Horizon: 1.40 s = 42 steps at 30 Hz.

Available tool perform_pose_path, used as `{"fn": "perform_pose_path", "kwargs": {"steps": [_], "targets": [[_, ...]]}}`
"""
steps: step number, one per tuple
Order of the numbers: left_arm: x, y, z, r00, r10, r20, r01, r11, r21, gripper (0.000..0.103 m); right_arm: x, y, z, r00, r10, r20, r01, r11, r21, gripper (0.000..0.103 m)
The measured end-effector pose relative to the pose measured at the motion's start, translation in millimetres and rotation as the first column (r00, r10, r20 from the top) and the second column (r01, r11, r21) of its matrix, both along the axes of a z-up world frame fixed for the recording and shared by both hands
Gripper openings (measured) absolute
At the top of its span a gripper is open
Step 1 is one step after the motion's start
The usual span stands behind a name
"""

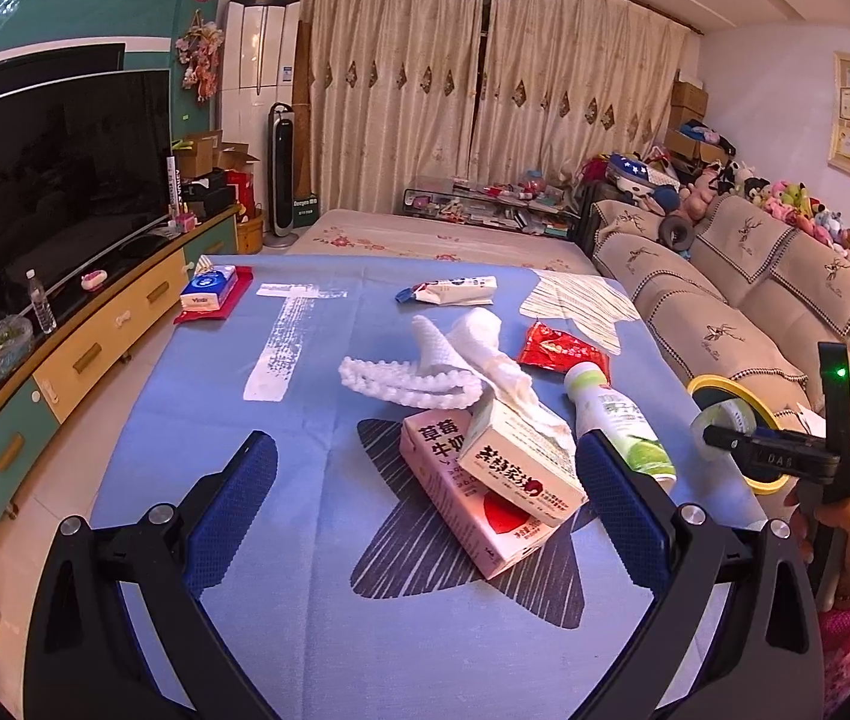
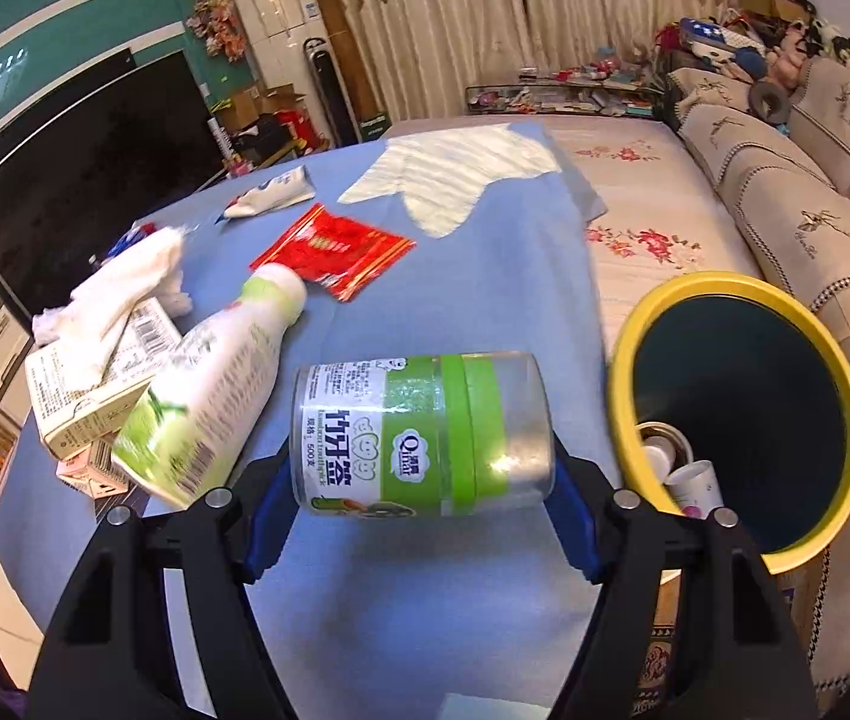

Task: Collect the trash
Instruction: 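Carry the jar with the right gripper over the bin and release it, then grasp the coconut water bottle with the left gripper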

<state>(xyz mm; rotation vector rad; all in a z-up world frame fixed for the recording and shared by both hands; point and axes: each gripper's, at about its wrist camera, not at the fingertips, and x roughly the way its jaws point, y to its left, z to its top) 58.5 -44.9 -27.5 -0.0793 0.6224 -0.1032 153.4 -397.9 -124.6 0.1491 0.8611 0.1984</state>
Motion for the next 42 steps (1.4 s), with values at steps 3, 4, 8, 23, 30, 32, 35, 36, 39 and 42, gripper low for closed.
{"fn": "perform_pose_path", "kwargs": {"steps": [3, 4, 8, 23, 30, 32, 35, 36, 39, 42], "targets": [[1, -5, 0, 1.000, -0.013, -0.001, 0.013, 1.000, 0.002, 0.098, 0, -27, 4, 0.997, -0.072, 0.010, 0.072, 0.997, -0.009, 0.068], [2, -7, 0, 1.000, -0.018, 0.001, 0.018, 1.000, 0.003, 0.098, 1, -37, 4, 0.995, -0.099, 0.009, 0.099, 0.995, -0.014, 0.068], [3, -14, 0, 0.999, -0.035, 0.005, 0.035, 0.999, 0.005, 0.098, 11, -87, -10, 0.971, -0.238, -0.025, 0.236, 0.970, -0.064, 0.068], [18, -62, -5, 0.993, -0.118, -0.023, 0.119, 0.992, 0.038, 0.098, 49, -159, -95, 0.912, -0.369, -0.178, 0.337, 0.923, -0.186, 0.068], [24, -92, -6, 0.983, -0.180, -0.042, 0.182, 0.982, 0.056, 0.098, 50, -160, -97, 0.920, -0.358, -0.160, 0.326, 0.925, -0.198, 0.074], [26, -102, -6, 0.979, -0.198, -0.045, 0.201, 0.978, 0.061, 0.098, 47, -160, -93, 0.922, -0.360, -0.145, 0.329, 0.923, -0.200, 0.074], [27, -115, -7, 0.973, -0.224, -0.051, 0.227, 0.971, 0.069, 0.098, 41, -159, -86, 0.925, -0.361, -0.122, 0.335, 0.923, -0.188, 0.074], [28, -118, -8, 0.971, -0.232, -0.055, 0.236, 0.969, 0.072, 0.098, 38, -158, -85, 0.925, -0.361, -0.117, 0.337, 0.924, -0.183, 0.075], [33, -132, -14, 0.964, -0.256, -0.076, 0.262, 0.962, 0.080, 0.098, 32, -157, -81, 0.929, -0.355, -0.104, 0.335, 0.926, -0.171, 0.075], [40, -148, -21, 0.956, -0.275, -0.100, 0.285, 0.953, 0.100, 0.098, 28, -158, -78, 0.932, -0.350, -0.097, 0.332, 0.929, -0.163, 0.075]]}}
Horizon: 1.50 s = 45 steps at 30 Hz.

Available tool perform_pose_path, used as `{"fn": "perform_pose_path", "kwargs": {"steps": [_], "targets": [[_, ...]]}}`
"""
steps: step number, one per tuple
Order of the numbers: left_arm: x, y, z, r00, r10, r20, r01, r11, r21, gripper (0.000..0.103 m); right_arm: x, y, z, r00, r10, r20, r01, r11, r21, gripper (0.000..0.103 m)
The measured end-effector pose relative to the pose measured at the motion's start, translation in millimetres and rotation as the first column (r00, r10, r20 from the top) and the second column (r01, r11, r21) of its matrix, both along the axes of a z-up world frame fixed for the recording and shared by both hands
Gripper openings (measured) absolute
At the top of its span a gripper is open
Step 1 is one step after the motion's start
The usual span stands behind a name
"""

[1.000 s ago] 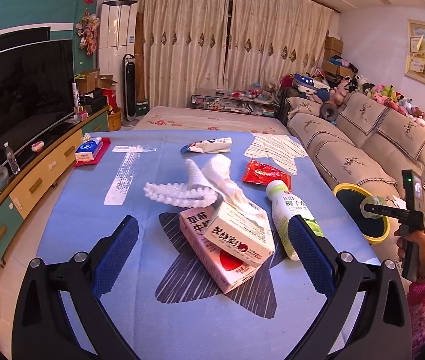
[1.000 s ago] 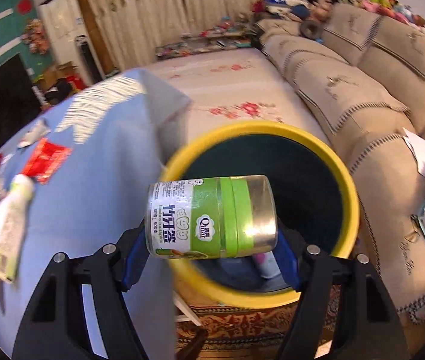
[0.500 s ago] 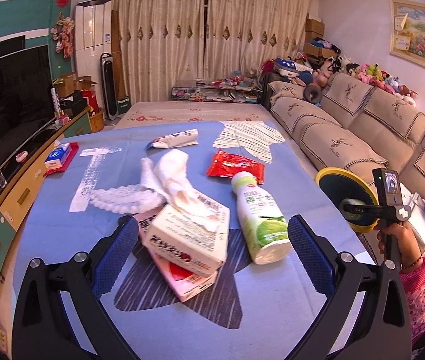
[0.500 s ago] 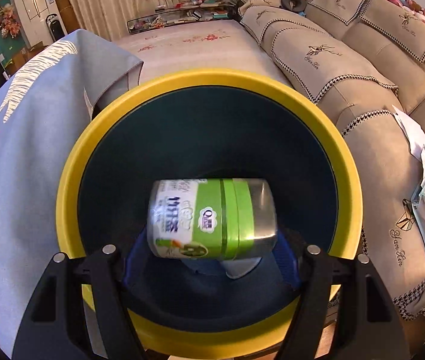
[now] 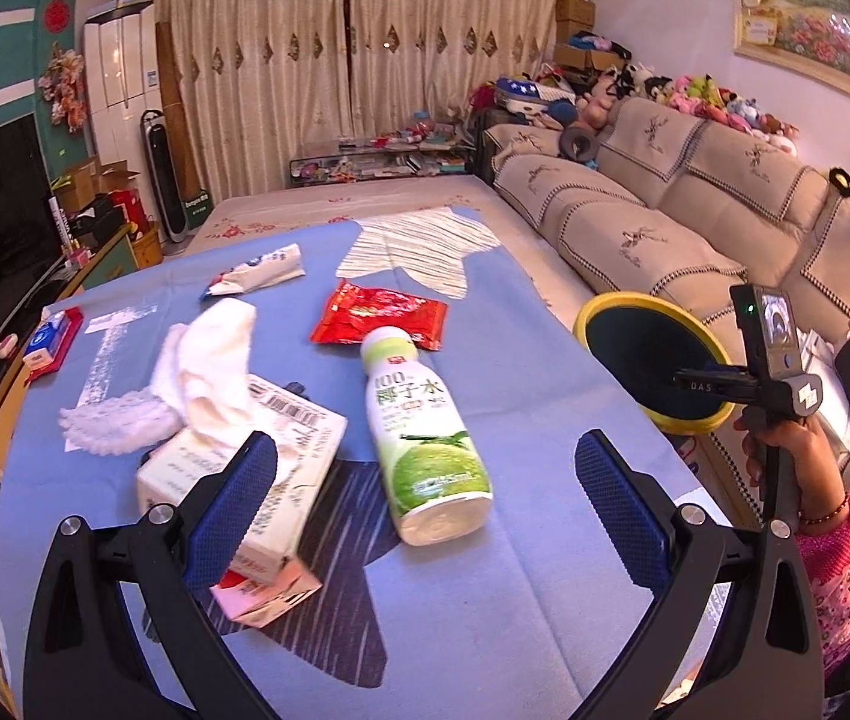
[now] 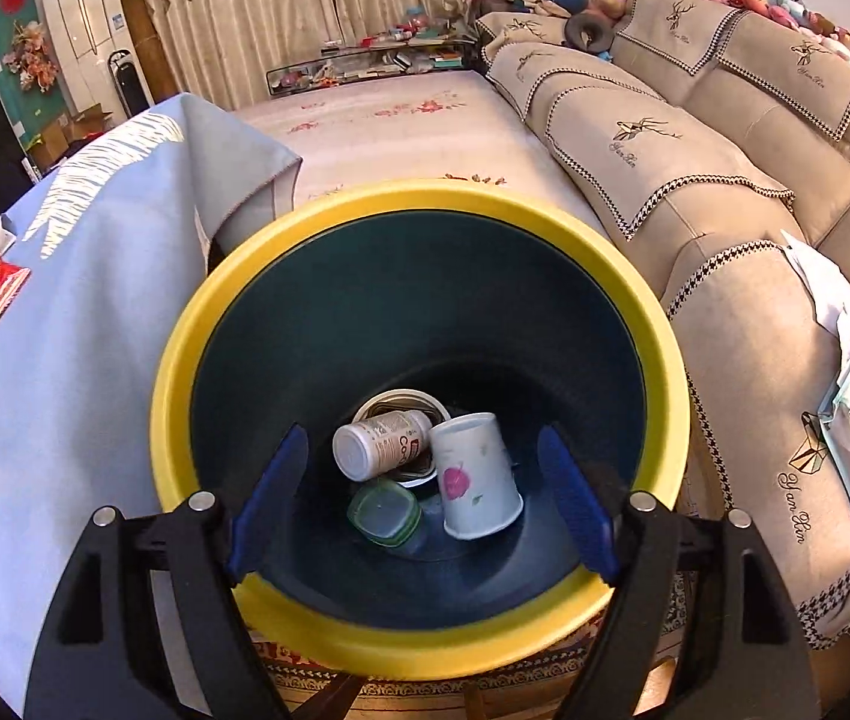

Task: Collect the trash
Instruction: 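Grasp the coconut water bottle with the left gripper, then carry the coconut water bottle with the left gripper and drop it into the bin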

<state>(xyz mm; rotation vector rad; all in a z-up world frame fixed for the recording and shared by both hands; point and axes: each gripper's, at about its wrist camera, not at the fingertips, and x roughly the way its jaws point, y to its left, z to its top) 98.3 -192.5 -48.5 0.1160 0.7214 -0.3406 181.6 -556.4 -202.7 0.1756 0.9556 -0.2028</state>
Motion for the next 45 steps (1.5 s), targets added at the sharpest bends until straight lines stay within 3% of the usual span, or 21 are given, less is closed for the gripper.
{"fn": "perform_pose_path", "kwargs": {"steps": [5, 16, 25, 33, 39, 45], "targets": [[16, -20, -11, 1.000, -0.006, -0.013, 0.007, 0.999, 0.034, 0.098, -5, 1, 6, 1.000, -0.005, 0.016, 0.005, 1.000, -0.007, 0.076], [67, -35, -36, 0.995, 0.068, -0.078, -0.063, 0.996, 0.064, 0.097, -9, 11, 12, 0.999, 0.024, 0.038, -0.024, 1.000, 0.016, 0.077], [100, -41, -69, 0.973, 0.105, -0.207, -0.093, 0.993, 0.067, 0.076, -9, 11, 12, 0.999, 0.028, 0.038, -0.030, 0.999, 0.036, 0.077], [107, -40, -77, 0.971, 0.137, -0.197, -0.118, 0.987, 0.107, 0.057, -9, 19, 8, 0.999, 0.043, 0.034, -0.045, 0.997, 0.062, 0.077], [97, -49, -77, 0.976, 0.109, -0.187, -0.088, 0.989, 0.117, 0.056, -15, 19, 5, 0.999, 0.034, 0.030, -0.037, 0.995, 0.089, 0.077], [93, -61, -94, 0.975, 0.066, -0.214, -0.038, 0.991, 0.131, 0.053, -19, 22, 2, 0.999, 0.039, 0.025, -0.041, 0.994, 0.098, 0.078]]}}
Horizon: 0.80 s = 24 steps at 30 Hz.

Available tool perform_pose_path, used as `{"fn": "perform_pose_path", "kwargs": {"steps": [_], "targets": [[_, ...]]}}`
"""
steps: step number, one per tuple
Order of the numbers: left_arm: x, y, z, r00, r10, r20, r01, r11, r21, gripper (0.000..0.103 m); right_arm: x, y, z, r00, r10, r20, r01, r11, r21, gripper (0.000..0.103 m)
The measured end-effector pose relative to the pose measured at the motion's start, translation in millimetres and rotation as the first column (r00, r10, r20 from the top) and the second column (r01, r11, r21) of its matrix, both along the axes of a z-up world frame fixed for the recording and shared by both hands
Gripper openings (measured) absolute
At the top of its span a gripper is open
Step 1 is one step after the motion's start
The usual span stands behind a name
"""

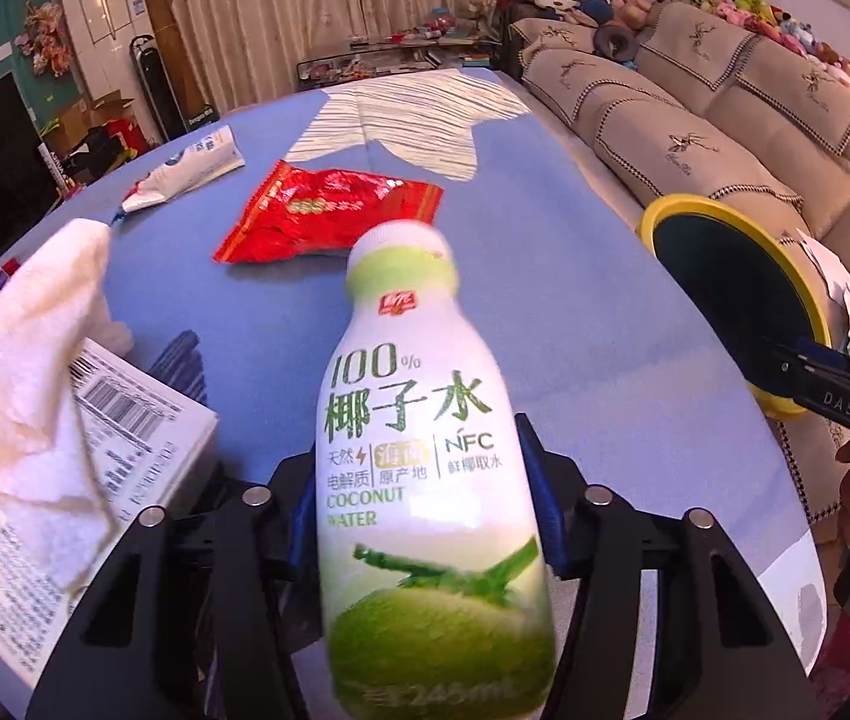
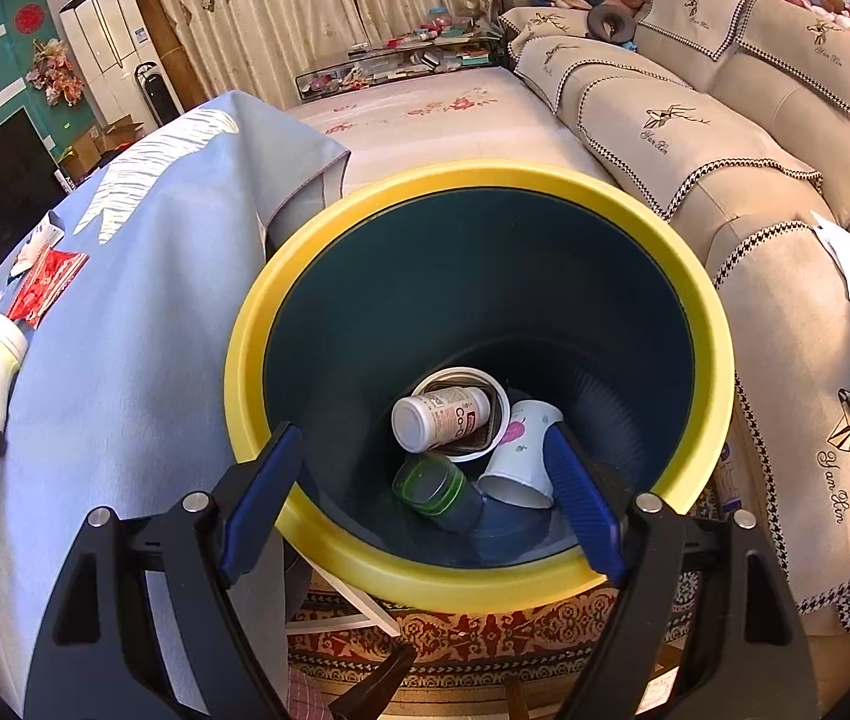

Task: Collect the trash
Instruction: 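Carry the coconut water bottle with the left gripper and drop it into the bin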

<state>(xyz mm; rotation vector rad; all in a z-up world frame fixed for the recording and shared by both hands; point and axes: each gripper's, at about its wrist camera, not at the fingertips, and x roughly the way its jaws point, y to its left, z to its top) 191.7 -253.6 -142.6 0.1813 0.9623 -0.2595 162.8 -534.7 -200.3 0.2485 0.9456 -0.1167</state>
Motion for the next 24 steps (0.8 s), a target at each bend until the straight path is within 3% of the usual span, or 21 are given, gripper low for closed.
{"fn": "perform_pose_path", "kwargs": {"steps": [6, 14, 24], "targets": [[-11, -1, 9, 0.999, -0.045, 0.006, 0.045, 0.999, -0.024, 0.052, -10, -7, -2, 1.000, -0.028, 0.014, 0.027, 0.999, 0.036, 0.078], [-28, -28, 47, 0.987, -0.142, 0.069, 0.146, 0.988, -0.057, 0.053, -35, -21, 13, 0.994, -0.087, 0.071, 0.083, 0.995, 0.057, 0.078], [-10, -123, 69, 0.945, -0.316, 0.084, 0.323, 0.943, -0.084, 0.053, -69, -45, 46, 0.976, -0.169, 0.139, 0.171, 0.985, -0.001, 0.078]]}}
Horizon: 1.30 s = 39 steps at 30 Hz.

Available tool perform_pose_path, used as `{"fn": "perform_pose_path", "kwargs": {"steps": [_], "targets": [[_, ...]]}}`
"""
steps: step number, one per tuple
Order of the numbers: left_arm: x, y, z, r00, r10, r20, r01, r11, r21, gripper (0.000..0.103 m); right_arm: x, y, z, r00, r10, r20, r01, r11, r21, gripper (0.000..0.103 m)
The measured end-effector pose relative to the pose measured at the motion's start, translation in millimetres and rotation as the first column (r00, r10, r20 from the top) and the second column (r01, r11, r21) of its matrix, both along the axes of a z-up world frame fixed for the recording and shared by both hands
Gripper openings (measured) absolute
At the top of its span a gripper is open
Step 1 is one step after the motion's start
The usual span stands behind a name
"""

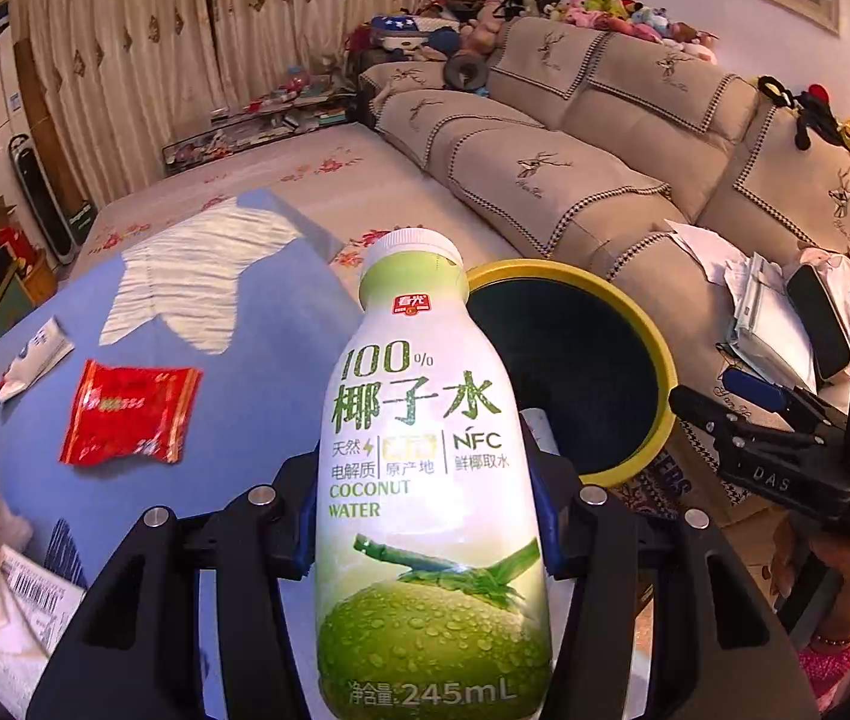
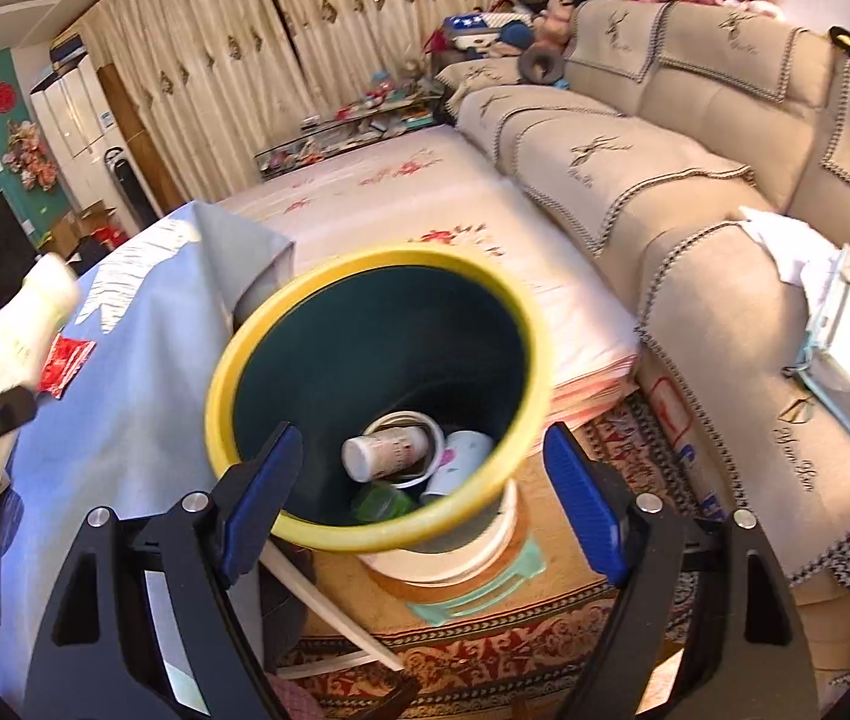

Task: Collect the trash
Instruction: 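Carry the coconut water bottle with the left gripper and drop it into the bin, then move the right gripper to the red snack packet and grasp it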

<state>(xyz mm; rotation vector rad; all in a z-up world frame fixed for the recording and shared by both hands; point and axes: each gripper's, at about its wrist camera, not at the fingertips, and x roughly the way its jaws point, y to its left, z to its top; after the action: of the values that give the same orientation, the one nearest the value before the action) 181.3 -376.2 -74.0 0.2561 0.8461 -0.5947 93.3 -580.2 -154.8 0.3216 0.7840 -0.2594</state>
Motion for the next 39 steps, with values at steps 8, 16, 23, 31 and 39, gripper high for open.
{"fn": "perform_pose_path", "kwargs": {"steps": [8, 16, 23, 31, 39], "targets": [[30, -97, -30, 0.987, -0.121, -0.109, 0.125, 0.992, 0.027, 0.053, -18, -23, -15, 0.996, -0.074, -0.043, 0.075, 0.997, 0.018, 0.078], [63, -146, -79, 0.973, -0.102, -0.207, 0.121, 0.989, 0.080, 0.053, -36, -43, -29, 0.989, -0.123, -0.079, 0.126, 0.991, 0.039, 0.078], [73, -140, -82, 0.978, -0.047, -0.202, 0.064, 0.995, 0.081, 0.076, -39, -43, -32, 0.989, -0.126, -0.084, 0.129, 0.991, 0.037, 0.078], [31, -51, 9, 1.000, 0.015, -0.020, -0.017, 0.994, -0.106, 0.091, -33, -27, -31, 0.992, -0.088, -0.089, 0.092, 0.995, 0.037, 0.078], [-8, 79, 81, 0.980, 0.146, 0.132, -0.115, 0.969, -0.220, 0.096, -21, 3, -20, 0.994, -0.045, -0.099, 0.046, 0.999, 0.004, 0.078]]}}
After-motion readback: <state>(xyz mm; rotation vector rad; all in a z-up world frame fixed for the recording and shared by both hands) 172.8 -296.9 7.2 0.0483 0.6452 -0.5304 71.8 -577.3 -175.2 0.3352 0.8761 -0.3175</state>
